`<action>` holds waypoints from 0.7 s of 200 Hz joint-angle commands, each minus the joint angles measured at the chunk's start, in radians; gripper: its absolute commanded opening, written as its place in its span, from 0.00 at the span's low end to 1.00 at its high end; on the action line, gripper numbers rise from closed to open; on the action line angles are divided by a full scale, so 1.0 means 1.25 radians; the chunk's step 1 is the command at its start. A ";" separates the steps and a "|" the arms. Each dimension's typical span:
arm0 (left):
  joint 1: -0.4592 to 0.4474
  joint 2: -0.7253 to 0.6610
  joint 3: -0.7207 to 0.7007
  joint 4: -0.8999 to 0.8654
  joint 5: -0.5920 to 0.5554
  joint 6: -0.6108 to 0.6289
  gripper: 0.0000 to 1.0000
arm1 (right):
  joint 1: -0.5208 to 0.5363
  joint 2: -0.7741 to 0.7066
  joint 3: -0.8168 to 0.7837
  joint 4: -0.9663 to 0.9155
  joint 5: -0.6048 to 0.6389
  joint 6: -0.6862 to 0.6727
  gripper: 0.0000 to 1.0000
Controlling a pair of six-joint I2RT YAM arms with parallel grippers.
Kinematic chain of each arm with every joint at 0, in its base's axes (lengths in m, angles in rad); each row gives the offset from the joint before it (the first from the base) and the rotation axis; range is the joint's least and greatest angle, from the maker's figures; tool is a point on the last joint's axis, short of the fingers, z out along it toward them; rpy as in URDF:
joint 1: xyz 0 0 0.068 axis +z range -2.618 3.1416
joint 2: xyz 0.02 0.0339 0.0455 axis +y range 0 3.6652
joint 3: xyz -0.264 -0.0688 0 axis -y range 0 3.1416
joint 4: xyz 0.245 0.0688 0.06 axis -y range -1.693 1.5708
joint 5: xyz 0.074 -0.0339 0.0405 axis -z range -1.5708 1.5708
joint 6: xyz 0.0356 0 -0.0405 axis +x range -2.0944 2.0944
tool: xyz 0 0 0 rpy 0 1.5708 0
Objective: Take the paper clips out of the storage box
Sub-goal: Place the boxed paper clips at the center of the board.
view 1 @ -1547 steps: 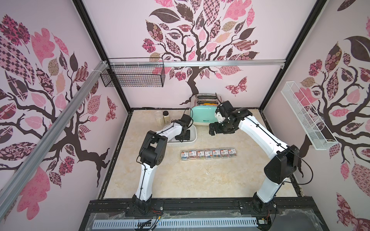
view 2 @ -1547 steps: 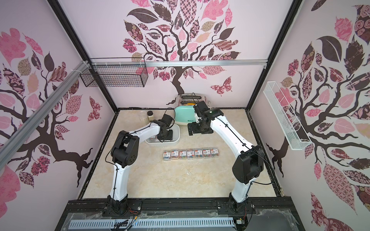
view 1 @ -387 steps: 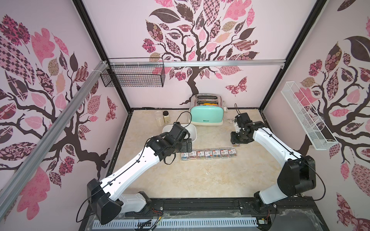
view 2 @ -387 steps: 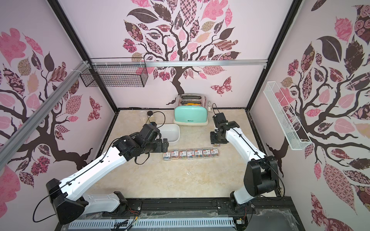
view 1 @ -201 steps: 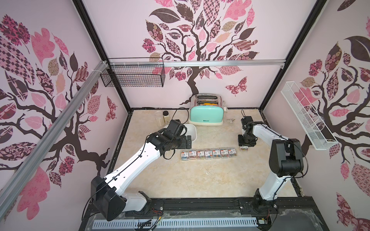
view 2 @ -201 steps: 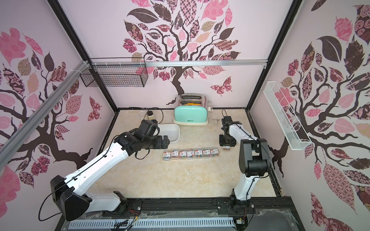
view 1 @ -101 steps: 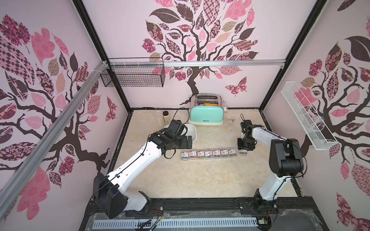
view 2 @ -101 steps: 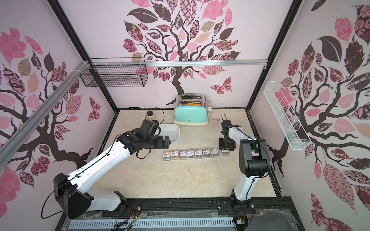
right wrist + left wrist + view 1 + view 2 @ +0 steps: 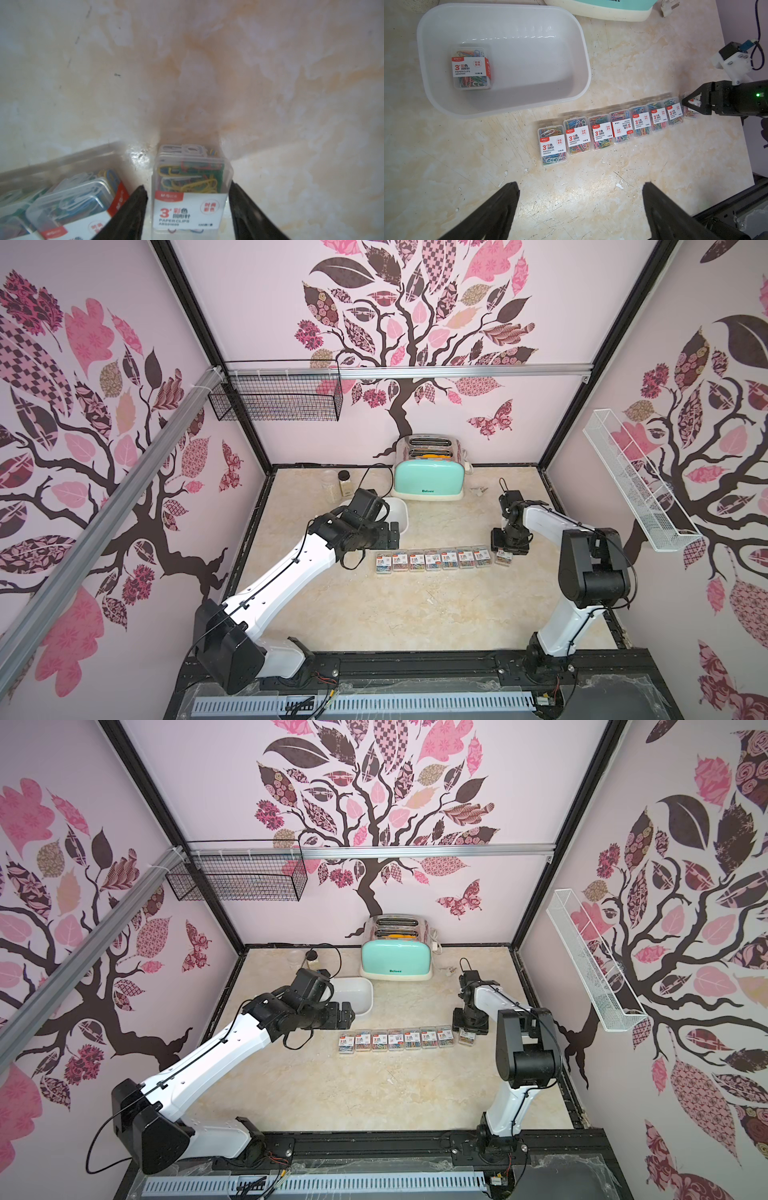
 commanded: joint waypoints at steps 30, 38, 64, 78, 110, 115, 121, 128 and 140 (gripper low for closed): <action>0.003 0.007 -0.006 0.023 0.012 0.005 0.98 | 0.002 -0.030 0.039 -0.010 0.019 0.019 0.72; 0.003 0.008 -0.006 0.023 0.012 0.006 0.98 | 0.002 -0.044 0.040 -0.008 0.025 0.026 0.72; 0.003 0.009 -0.003 0.023 0.014 0.007 0.98 | 0.001 -0.081 0.063 -0.010 0.037 0.055 0.71; 0.003 0.010 0.000 0.023 0.015 0.009 0.98 | -0.005 -0.083 0.085 -0.020 0.053 0.068 0.69; 0.003 0.011 0.000 0.023 0.015 0.011 0.98 | -0.040 -0.038 0.141 -0.052 0.047 0.094 0.62; 0.003 0.012 0.002 0.023 0.015 0.011 0.98 | -0.041 -0.027 0.150 -0.056 0.045 0.095 0.59; 0.003 0.014 0.002 0.023 0.015 0.012 0.98 | -0.043 -0.015 0.164 -0.061 0.043 0.092 0.56; 0.003 0.016 0.002 0.021 0.014 0.012 0.98 | -0.043 -0.001 0.177 -0.067 0.043 0.093 0.54; 0.003 0.017 0.005 0.020 0.014 0.014 0.98 | -0.043 0.015 0.189 -0.071 0.051 0.094 0.52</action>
